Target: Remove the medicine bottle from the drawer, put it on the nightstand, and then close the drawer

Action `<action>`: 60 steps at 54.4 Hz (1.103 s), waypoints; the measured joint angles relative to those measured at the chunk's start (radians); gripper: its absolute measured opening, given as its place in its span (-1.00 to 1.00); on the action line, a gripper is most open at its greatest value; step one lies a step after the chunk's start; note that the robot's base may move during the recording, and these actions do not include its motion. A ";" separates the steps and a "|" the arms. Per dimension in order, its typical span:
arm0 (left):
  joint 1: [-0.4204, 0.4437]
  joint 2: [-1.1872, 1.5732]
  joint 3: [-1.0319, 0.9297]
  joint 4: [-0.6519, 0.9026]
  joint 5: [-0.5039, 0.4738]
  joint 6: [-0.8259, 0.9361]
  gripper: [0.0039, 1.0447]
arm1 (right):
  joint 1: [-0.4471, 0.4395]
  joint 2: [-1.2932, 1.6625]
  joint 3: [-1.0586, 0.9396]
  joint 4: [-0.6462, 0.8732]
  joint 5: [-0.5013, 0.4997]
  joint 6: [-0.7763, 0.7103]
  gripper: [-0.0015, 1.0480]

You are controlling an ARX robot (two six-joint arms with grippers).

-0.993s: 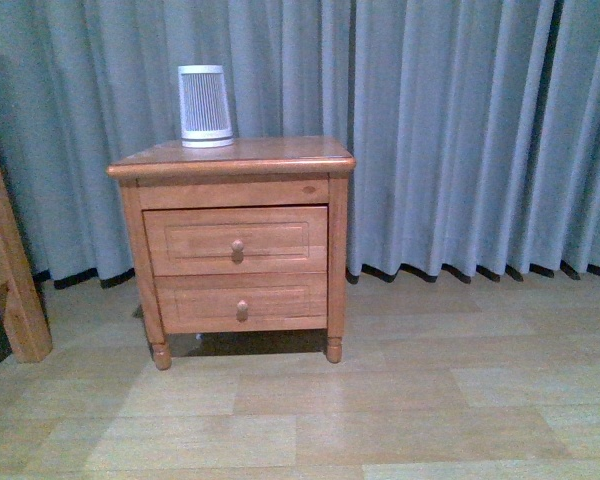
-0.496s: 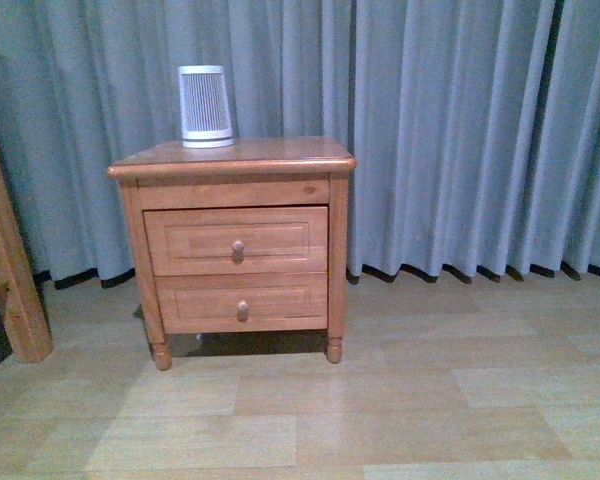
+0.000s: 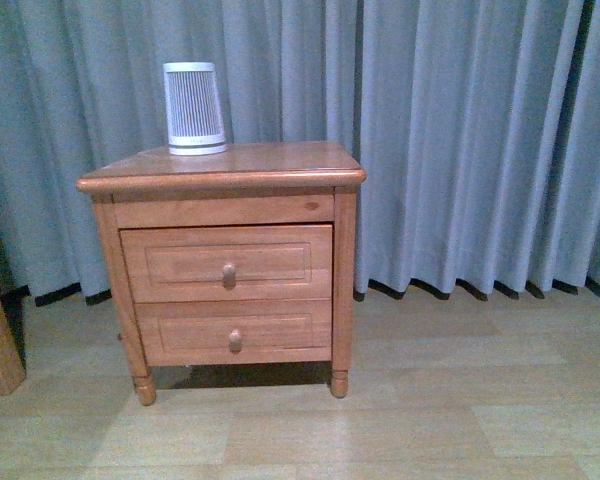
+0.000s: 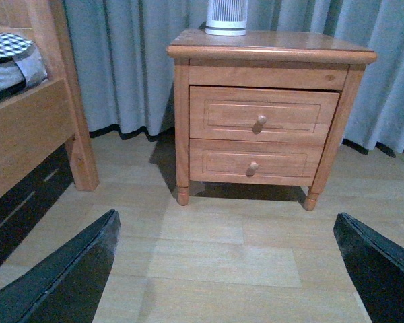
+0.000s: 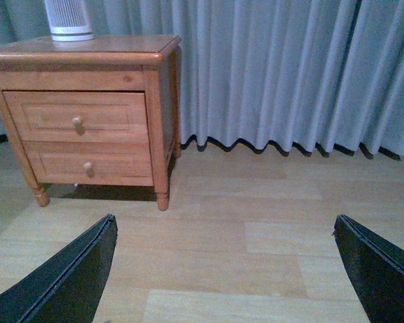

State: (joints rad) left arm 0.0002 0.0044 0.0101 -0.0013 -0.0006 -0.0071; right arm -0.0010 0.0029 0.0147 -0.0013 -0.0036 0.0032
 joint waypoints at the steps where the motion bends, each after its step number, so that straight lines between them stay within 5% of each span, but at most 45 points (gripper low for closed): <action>1: 0.000 0.000 0.000 0.000 0.000 0.000 0.88 | 0.000 0.000 0.000 0.000 0.000 0.000 0.87; 31: 0.000 0.000 0.000 0.000 0.001 0.000 0.88 | 0.000 0.000 0.000 0.000 0.000 0.000 0.87; 37: 0.031 0.210 0.122 -0.127 0.187 -0.075 0.88 | 0.000 0.000 0.000 0.000 0.000 0.000 0.87; 46: 0.013 0.614 0.457 0.114 0.236 -0.080 0.88 | 0.000 0.000 0.000 0.000 0.000 0.000 0.87; 60: -0.068 1.234 0.723 0.537 0.121 -0.045 0.88 | 0.000 0.000 0.000 0.000 0.000 0.000 0.87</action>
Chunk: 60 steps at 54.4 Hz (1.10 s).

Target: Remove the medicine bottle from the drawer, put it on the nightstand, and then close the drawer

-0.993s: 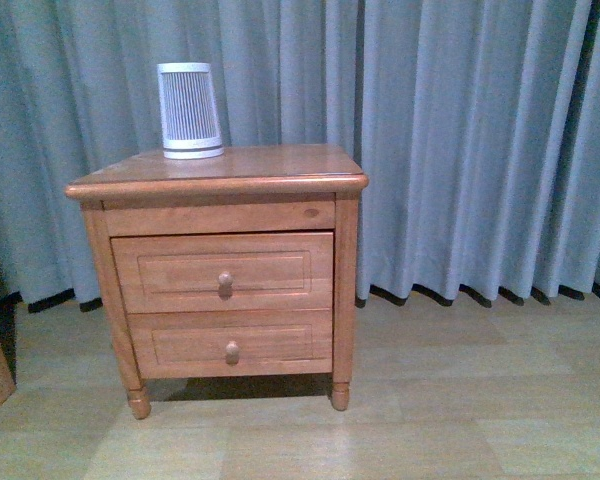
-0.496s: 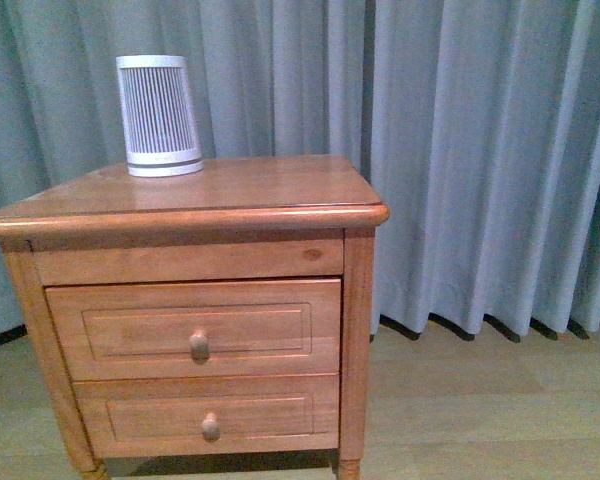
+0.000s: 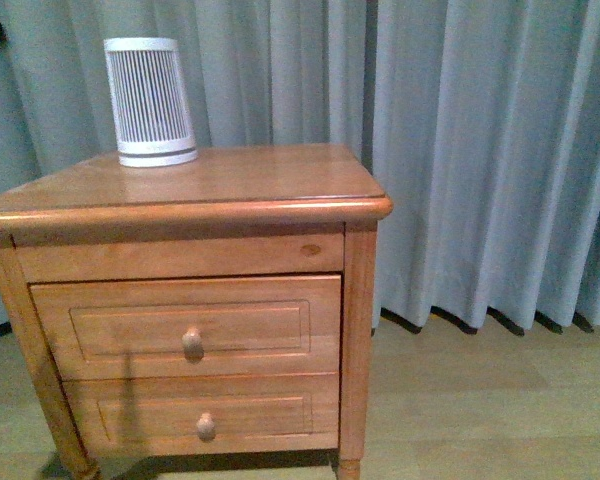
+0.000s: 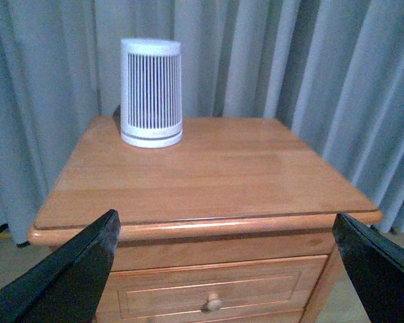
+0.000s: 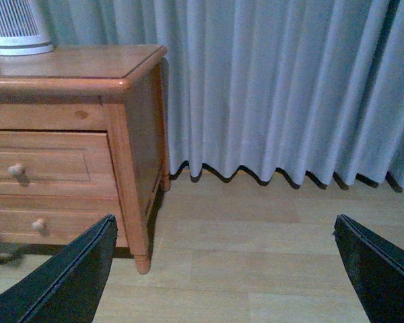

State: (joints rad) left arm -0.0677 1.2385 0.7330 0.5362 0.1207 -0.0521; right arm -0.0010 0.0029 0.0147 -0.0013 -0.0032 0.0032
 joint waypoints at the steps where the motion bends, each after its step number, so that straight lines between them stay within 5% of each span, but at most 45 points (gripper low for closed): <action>1: -0.008 0.051 0.004 0.030 -0.010 0.002 0.88 | 0.000 0.000 0.000 0.000 0.000 0.000 0.87; 24: -0.169 0.877 0.148 0.414 -0.192 -0.021 0.88 | 0.000 0.000 0.000 0.000 0.000 0.000 0.87; 56: -0.155 1.228 0.546 0.362 -0.245 -0.013 0.87 | 0.000 0.000 0.000 0.000 0.000 0.000 0.87; 60: -0.148 1.238 0.554 0.359 -0.251 -0.015 0.55 | 0.000 0.000 0.000 0.000 0.000 0.000 0.87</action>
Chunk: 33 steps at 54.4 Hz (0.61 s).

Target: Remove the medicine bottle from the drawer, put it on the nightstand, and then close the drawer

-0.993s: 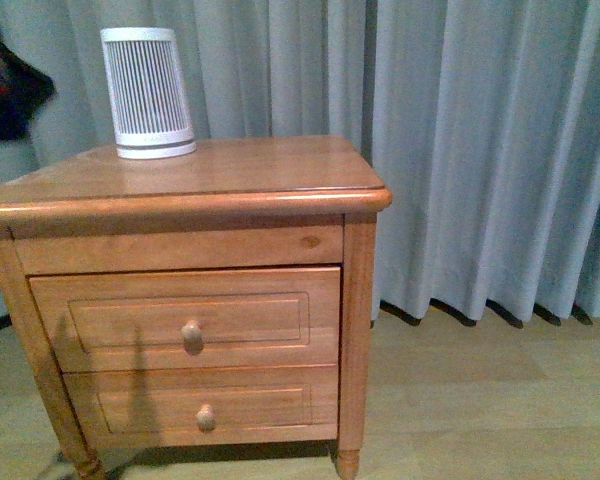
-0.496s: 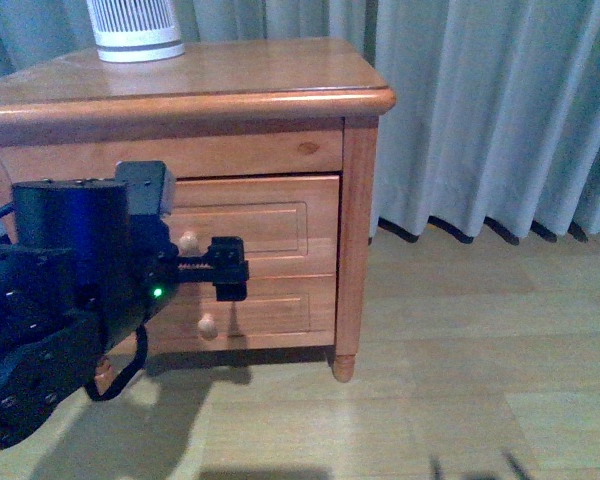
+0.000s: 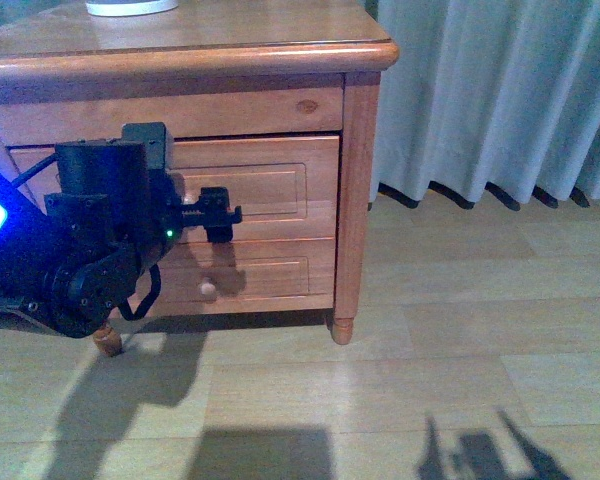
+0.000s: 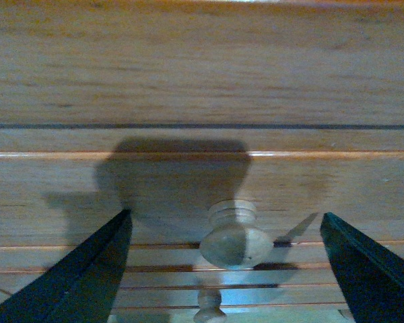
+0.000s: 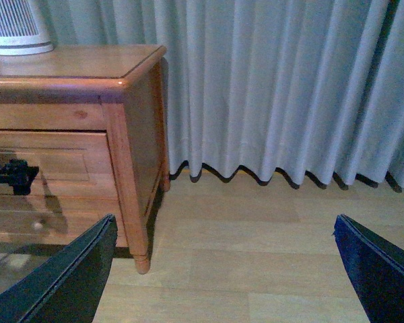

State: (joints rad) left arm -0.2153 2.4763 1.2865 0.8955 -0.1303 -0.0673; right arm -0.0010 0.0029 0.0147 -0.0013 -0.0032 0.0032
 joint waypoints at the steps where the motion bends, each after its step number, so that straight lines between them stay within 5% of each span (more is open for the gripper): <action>1: 0.001 0.000 0.000 0.000 0.000 0.000 0.49 | 0.000 0.000 0.000 0.000 0.000 0.000 0.87; 6: 0.003 0.001 0.000 0.000 -0.001 0.000 0.08 | 0.000 0.000 0.000 0.000 0.000 0.000 0.87; 17: -0.002 0.001 -0.001 0.004 0.002 -0.002 -0.47 | 0.000 0.000 0.000 0.000 0.000 0.000 0.87; 33: -0.018 -0.056 -0.179 0.113 -0.017 -0.049 -0.52 | 0.000 0.000 0.000 0.000 0.000 0.000 0.87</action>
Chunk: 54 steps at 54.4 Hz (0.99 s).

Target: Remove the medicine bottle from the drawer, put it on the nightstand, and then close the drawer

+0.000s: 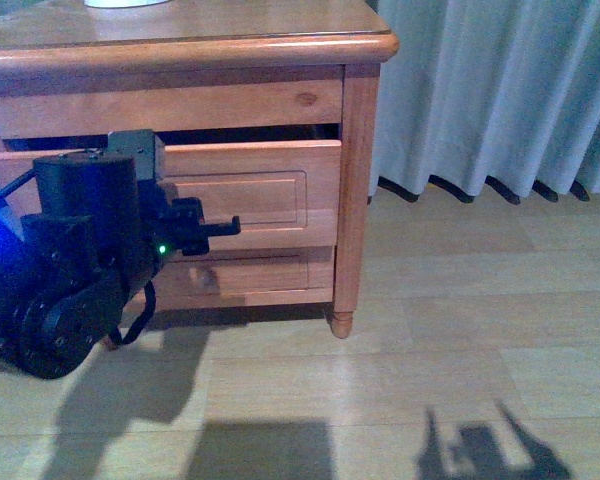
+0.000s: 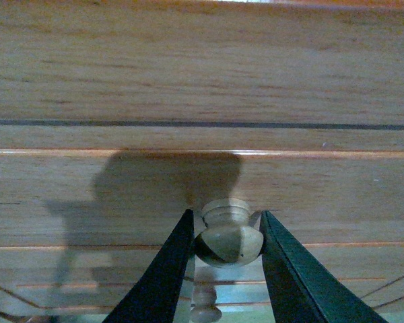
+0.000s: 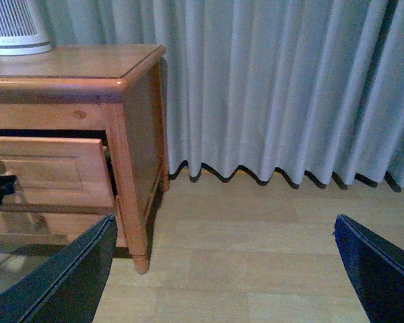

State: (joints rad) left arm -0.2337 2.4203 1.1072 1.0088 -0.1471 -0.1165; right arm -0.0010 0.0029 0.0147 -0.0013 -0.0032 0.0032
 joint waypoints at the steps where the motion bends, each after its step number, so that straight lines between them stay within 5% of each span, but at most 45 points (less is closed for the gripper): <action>1: -0.003 -0.009 -0.027 0.016 -0.004 -0.008 -0.52 | 0.000 0.000 0.000 0.000 0.000 0.000 0.87; 20: -0.060 -0.148 -0.539 0.334 -0.018 -0.145 -0.52 | 0.000 0.000 0.000 0.000 0.000 0.000 0.87; 29: -0.086 -0.172 -0.636 0.396 -0.010 -0.151 -0.51 | 0.000 0.000 0.000 0.000 0.000 0.000 0.87; 46: -0.094 -0.203 -0.663 0.378 -0.013 -0.166 0.48 | 0.000 0.000 0.000 0.000 0.000 0.000 0.87; 51: -0.097 -0.596 -0.940 0.101 0.028 -0.193 0.85 | 0.000 0.000 0.000 0.000 0.000 0.000 0.87; 54: -0.082 -0.768 -0.971 -0.047 0.066 -0.195 0.91 | 0.000 0.000 0.000 0.000 0.003 0.000 0.87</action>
State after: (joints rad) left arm -0.3157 1.6524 0.1360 0.9619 -0.0811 -0.3115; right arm -0.0010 0.0029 0.0147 -0.0013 0.0002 0.0032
